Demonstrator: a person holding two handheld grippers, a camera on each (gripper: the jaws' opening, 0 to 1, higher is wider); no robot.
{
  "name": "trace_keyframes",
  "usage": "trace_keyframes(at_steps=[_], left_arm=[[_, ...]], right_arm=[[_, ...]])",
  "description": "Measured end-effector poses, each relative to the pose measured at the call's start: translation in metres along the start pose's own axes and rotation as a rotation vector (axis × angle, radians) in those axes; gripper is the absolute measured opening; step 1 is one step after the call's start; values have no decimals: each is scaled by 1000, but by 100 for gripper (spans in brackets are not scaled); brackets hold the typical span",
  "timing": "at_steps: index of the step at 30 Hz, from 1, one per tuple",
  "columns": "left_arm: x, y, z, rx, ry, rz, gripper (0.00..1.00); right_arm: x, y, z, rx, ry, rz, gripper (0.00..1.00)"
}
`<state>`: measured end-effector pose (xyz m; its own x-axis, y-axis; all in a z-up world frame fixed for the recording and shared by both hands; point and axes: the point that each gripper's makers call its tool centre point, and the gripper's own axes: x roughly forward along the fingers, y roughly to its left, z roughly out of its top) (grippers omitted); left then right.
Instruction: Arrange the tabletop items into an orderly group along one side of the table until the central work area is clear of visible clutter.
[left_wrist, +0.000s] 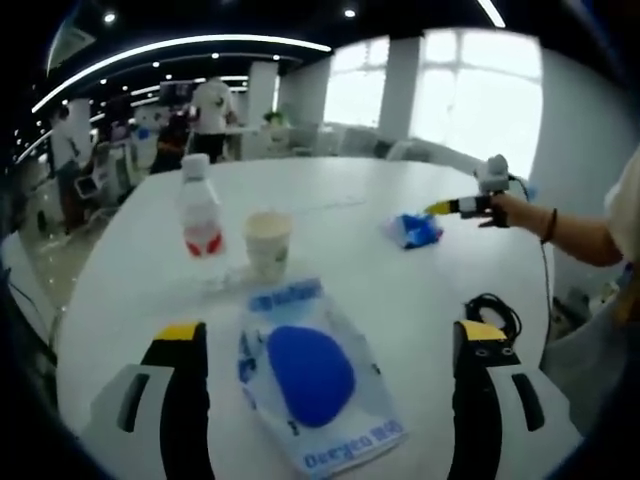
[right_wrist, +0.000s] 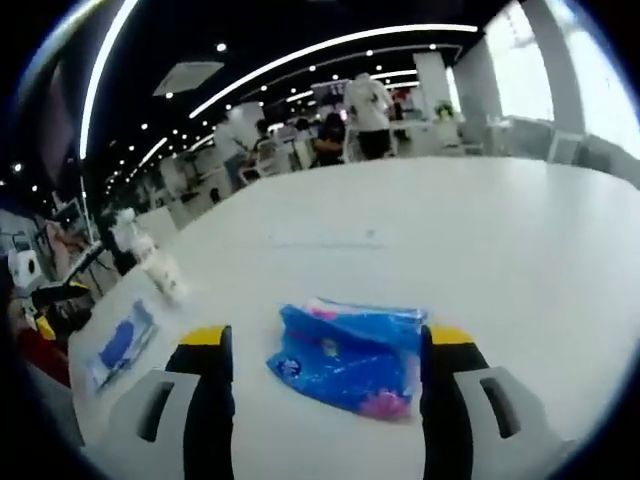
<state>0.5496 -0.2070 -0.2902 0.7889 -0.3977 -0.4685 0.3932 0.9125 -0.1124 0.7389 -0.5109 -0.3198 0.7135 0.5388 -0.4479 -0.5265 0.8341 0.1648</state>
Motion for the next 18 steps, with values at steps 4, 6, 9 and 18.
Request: trace_keyframes(at_steps=[4, 6, 9, 18], left_arm=[[-1, -4, 3, 1, -1, -4, 99], [-2, -6, 2, 9, 13, -4, 99], [-3, -11, 0, 5, 25, -4, 99], [-17, -14, -11, -82, 42, 71, 99]], right_arm=[[-2, 10, 12, 8, -27, 23, 76], [-3, 14, 15, 10, -33, 31, 76], [-4, 28, 20, -1, -44, 67, 76], [9, 92, 17, -99, -17, 232, 79]])
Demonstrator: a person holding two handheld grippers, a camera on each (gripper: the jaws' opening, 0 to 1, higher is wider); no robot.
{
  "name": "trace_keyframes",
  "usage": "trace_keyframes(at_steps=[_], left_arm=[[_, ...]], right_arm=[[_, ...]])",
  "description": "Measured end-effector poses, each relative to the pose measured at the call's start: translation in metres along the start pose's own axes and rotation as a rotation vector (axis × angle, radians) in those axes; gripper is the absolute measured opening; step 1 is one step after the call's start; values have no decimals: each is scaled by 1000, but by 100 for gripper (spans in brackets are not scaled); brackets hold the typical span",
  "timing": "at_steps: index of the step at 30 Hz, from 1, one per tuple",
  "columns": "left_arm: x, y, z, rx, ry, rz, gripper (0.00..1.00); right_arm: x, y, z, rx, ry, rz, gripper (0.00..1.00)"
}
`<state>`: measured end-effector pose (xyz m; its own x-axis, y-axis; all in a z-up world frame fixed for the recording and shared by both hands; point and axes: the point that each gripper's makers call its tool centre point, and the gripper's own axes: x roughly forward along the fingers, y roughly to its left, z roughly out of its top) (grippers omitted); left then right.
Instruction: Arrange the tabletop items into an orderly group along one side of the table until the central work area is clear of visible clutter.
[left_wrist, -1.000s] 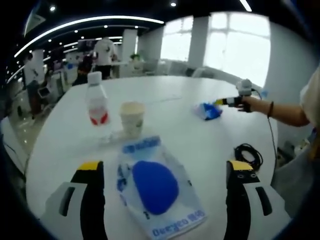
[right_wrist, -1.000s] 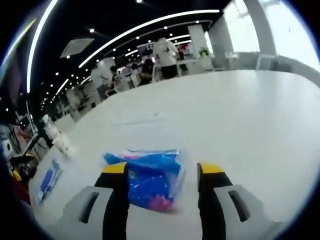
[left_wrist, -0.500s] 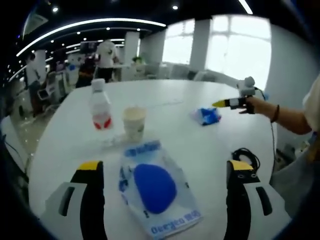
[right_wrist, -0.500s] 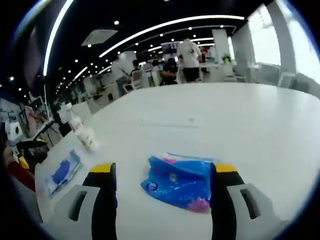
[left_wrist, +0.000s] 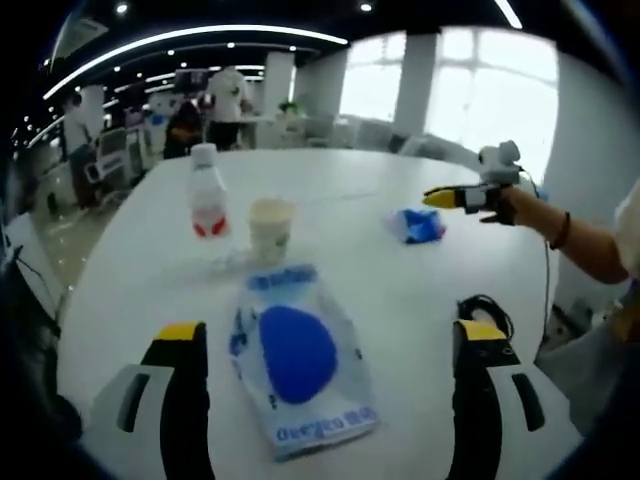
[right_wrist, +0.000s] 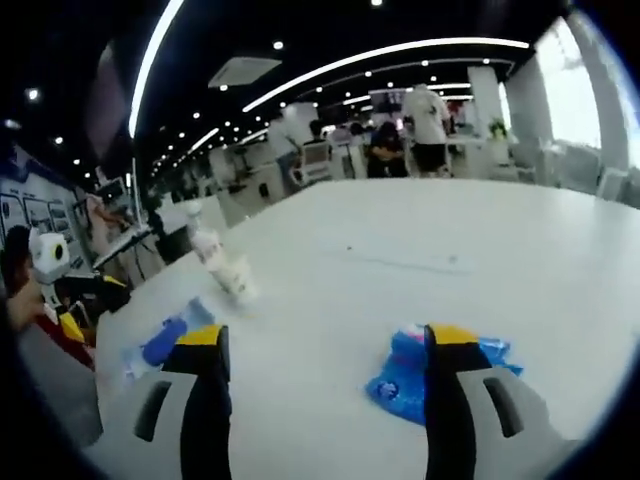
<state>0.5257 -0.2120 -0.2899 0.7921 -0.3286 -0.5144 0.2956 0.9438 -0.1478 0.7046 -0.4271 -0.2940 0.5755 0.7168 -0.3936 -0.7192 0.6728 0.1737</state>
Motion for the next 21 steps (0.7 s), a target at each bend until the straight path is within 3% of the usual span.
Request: trace_keyframes(at_steps=[9, 13, 21], left_arm=[[-13, -2, -11, -96, 8, 68, 99], [-19, 1, -17, -143, 6, 118, 99], [-24, 3, -36, -260, 23, 163, 95]], right_arm=[[36, 53, 1, -80, 20, 157, 80], [51, 85, -4, -132, 42, 248, 80], [79, 119, -12, -202, 58, 352, 79]])
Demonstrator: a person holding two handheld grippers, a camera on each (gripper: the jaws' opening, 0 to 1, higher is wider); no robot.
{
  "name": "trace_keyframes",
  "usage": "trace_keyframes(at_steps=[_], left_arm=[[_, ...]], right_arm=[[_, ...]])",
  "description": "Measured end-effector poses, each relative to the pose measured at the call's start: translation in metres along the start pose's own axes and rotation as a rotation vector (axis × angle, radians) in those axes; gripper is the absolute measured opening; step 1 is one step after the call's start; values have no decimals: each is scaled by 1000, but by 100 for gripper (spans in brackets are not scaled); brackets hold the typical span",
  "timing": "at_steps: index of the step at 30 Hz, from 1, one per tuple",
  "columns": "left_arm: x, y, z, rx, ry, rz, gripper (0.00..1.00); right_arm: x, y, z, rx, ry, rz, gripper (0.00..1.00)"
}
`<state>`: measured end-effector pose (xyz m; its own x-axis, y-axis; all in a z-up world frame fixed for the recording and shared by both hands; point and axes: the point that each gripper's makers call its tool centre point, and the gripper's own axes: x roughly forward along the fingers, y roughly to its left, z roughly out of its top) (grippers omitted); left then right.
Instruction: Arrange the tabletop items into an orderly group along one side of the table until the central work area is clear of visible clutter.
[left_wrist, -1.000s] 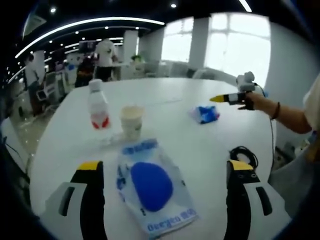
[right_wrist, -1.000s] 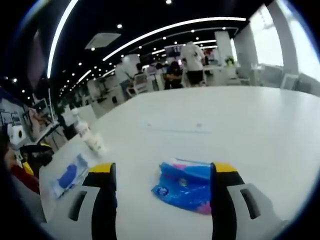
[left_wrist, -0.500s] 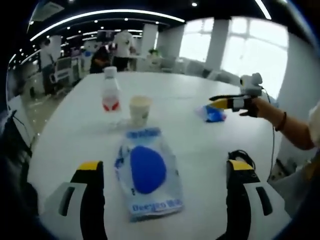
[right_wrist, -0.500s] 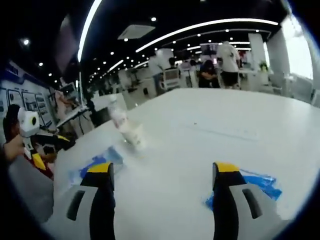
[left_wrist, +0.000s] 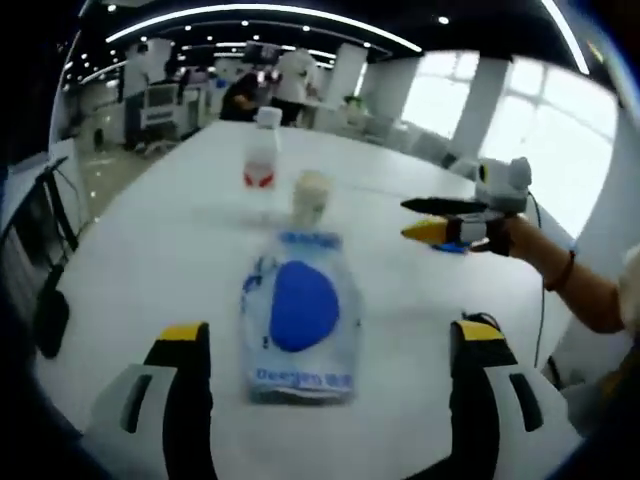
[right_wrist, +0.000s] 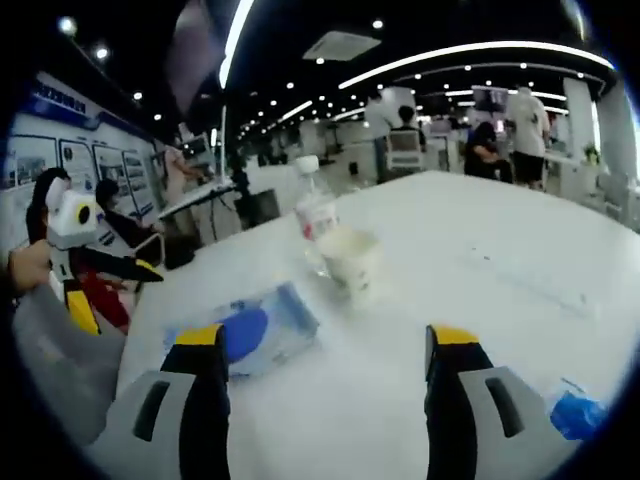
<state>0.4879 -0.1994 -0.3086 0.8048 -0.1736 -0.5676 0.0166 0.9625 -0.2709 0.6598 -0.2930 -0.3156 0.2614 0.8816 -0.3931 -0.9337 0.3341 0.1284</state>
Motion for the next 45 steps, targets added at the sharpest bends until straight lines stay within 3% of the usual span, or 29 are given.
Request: trace_keyframes(at_steps=[4, 10, 15, 20, 24, 27, 33, 34, 36, 37, 38, 40, 45], left_arm=[[-2, 13, -12, -77, 26, 104, 97], [1, 18, -21, -184, 35, 159, 92], [3, 25, -29, -193, 58, 210, 90], [10, 18, -46, -236, 109, 187, 82], [15, 9, -59, -268, 151, 166, 69], [19, 5, -64, -237, 156, 167, 65], [22, -2, -70, -274, 153, 142, 55], [23, -3, -72, -292, 156, 134, 53], [28, -9, -73, -434, 150, 120, 50], [32, -12, -64, -536, 93, 87, 50], [32, -12, -61, -549, 80, 78, 50], [29, -4, -69, -470, 121, 129, 47], [31, -7, -83, -488, 169, 128, 32]], right_arm=[[18, 10, 0, -36, -3, 55, 77], [40, 24, -4, -65, 9, 117, 72], [54, 26, -14, -89, 46, 129, 68], [66, 24, -21, -91, 67, 130, 61], [75, 23, -27, -115, 94, 118, 55], [81, 21, -28, -135, 104, 110, 51], [85, 25, -32, -201, 133, 123, 43], [85, 25, -32, -200, 134, 122, 41], [85, 26, -32, -205, 140, 128, 30], [84, 26, -34, -237, 153, 126, 28], [84, 24, -36, -263, 166, 119, 25], [84, 24, -37, -269, 173, 116, 23], [83, 21, -37, -252, 175, 103, 14]])
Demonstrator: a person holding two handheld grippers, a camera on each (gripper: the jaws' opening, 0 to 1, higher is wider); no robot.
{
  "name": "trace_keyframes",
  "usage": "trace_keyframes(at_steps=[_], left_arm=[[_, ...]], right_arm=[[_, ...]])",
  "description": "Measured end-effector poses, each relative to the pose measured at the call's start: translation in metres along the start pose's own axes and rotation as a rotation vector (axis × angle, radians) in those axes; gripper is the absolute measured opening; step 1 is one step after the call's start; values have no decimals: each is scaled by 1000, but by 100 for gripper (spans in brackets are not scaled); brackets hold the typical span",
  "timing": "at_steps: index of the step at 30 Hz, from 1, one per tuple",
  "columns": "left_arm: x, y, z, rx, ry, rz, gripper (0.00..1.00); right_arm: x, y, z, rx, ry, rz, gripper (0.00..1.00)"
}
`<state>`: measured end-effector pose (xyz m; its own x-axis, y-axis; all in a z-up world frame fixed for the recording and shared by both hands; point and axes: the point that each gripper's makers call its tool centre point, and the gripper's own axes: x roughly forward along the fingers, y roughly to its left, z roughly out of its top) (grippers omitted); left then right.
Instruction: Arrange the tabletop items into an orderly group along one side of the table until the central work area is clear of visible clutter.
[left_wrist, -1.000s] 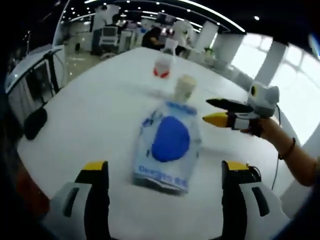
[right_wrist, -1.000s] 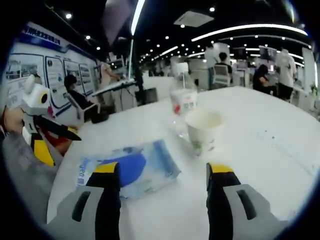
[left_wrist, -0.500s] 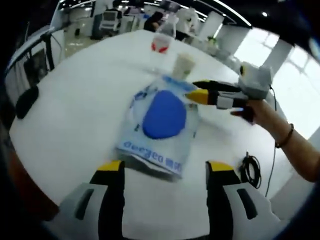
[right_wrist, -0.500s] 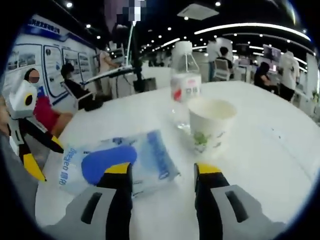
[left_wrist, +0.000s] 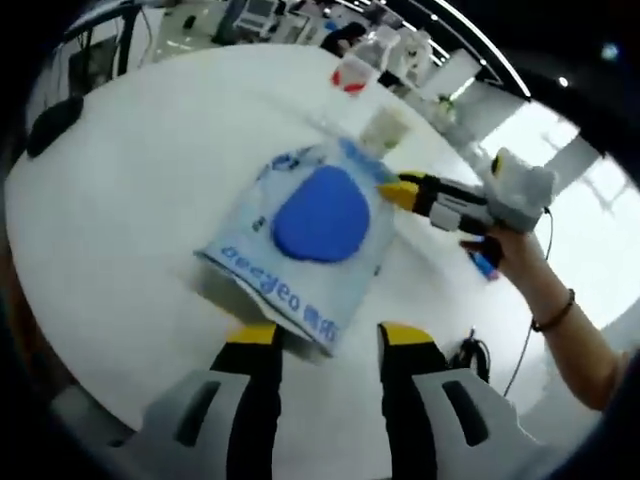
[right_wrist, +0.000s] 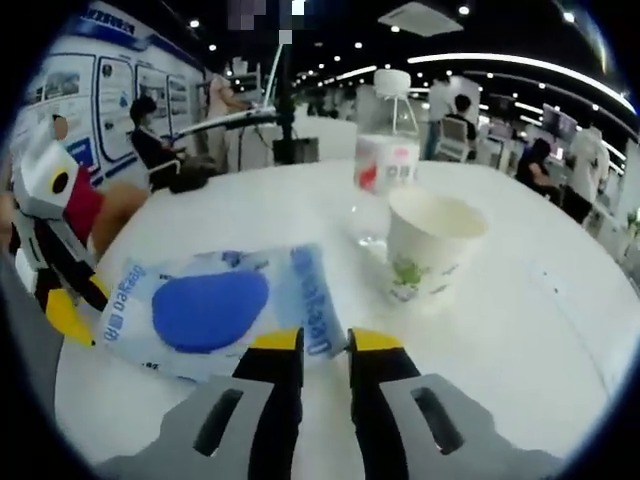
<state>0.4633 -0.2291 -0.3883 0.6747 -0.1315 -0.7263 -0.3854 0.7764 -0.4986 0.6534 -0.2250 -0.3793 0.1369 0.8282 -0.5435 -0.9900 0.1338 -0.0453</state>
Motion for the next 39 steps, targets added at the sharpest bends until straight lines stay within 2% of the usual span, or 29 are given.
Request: trace_keyframes(at_steps=[3, 7, 9, 11, 15, 19, 22, 24, 27, 31, 32, 33, 36, 39], left_arm=[[-1, 2, 1, -7, 1, 4, 21], [-2, 5, 3, -48, 4, -3, 21], [-2, 5, 2, -58, 10, -6, 13], [-2, 10, -3, -21, 40, 15, 6], [-1, 9, 0, -66, 21, 19, 4], [-5, 10, 5, -78, 12, 14, 2], [-8, 13, 14, -78, -17, 22, 1], [-10, 14, 21, -85, -49, 23, 1], [-13, 12, 27, -80, -67, 21, 0], [-17, 10, 31, -58, -76, 16, 0], [-18, 9, 31, -57, -76, 15, 0], [-19, 7, 30, -48, -71, 7, 0], [-24, 9, 29, -43, -70, 3, 0], [-31, 6, 31, -42, -64, -21, 0]], right_arm=[[0, 1, -1, 7, 3, 3, 13], [-1, 1, -2, 3, 9, 4, 11], [-1, 2, -3, -2, 9, 9, 8], [-2, 2, -4, -5, 11, 13, 6], [-3, 3, -5, 1, 14, 21, 4], [-6, 2, -6, 13, 23, 13, 2], [-12, -1, -8, 107, 21, 9, 1], [-17, -5, -8, 123, 14, 3, 1], [-24, -6, -9, 141, 12, 4, 1], [-36, -5, -5, 147, -4, -3, 1], [-39, -5, -3, 162, -12, -4, 1], [-42, -3, 1, 223, -37, 1, 1], [-51, 0, 7, 271, -66, 20, 1], [-60, 5, 8, 245, -50, 10, 1]])
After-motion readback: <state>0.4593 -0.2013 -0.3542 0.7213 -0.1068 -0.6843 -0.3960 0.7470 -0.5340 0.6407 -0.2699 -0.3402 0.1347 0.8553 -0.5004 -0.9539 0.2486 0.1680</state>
